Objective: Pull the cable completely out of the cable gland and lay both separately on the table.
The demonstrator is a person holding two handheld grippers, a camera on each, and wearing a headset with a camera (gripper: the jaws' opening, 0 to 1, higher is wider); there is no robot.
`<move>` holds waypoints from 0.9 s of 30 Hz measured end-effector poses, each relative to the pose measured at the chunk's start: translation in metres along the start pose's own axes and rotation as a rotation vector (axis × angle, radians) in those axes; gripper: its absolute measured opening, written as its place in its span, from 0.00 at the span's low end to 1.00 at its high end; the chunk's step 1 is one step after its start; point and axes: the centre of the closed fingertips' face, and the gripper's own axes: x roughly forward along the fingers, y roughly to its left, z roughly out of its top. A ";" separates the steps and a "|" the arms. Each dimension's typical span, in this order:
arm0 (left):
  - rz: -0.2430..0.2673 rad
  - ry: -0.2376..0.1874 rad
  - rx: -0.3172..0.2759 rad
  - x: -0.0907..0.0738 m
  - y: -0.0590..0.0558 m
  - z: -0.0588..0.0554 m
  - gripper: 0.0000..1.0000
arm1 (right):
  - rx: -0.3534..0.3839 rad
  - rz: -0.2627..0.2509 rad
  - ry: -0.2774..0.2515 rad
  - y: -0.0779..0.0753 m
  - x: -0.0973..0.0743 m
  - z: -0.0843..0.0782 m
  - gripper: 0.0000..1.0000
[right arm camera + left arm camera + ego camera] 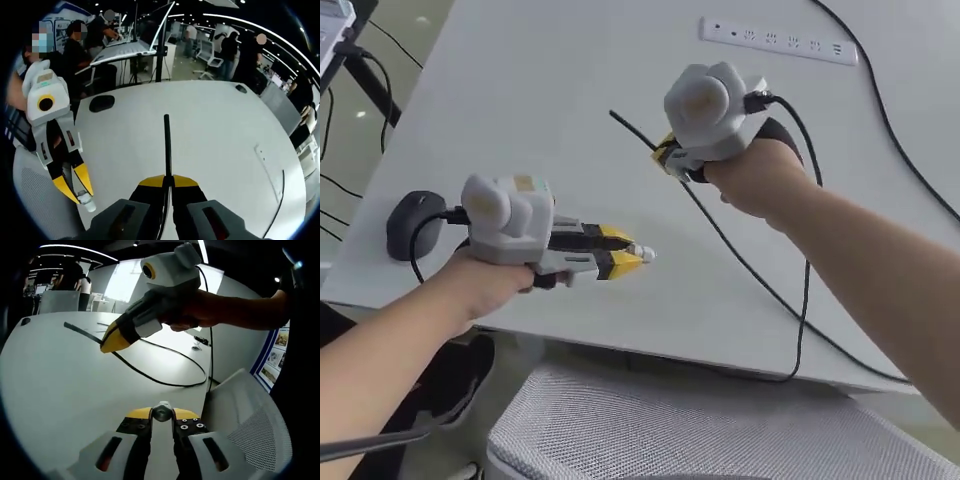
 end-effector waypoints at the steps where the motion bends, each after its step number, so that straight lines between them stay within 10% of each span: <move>1: -0.001 0.002 -0.003 0.000 0.001 -0.002 0.15 | -0.003 0.016 0.001 0.004 0.004 0.000 0.00; 14: 0.018 0.057 -0.045 0.004 0.031 -0.032 0.15 | -0.213 0.135 0.066 0.048 0.056 -0.008 0.00; 27: 0.031 0.096 -0.063 0.001 0.040 -0.052 0.16 | -0.252 0.149 0.128 0.063 0.085 -0.026 0.00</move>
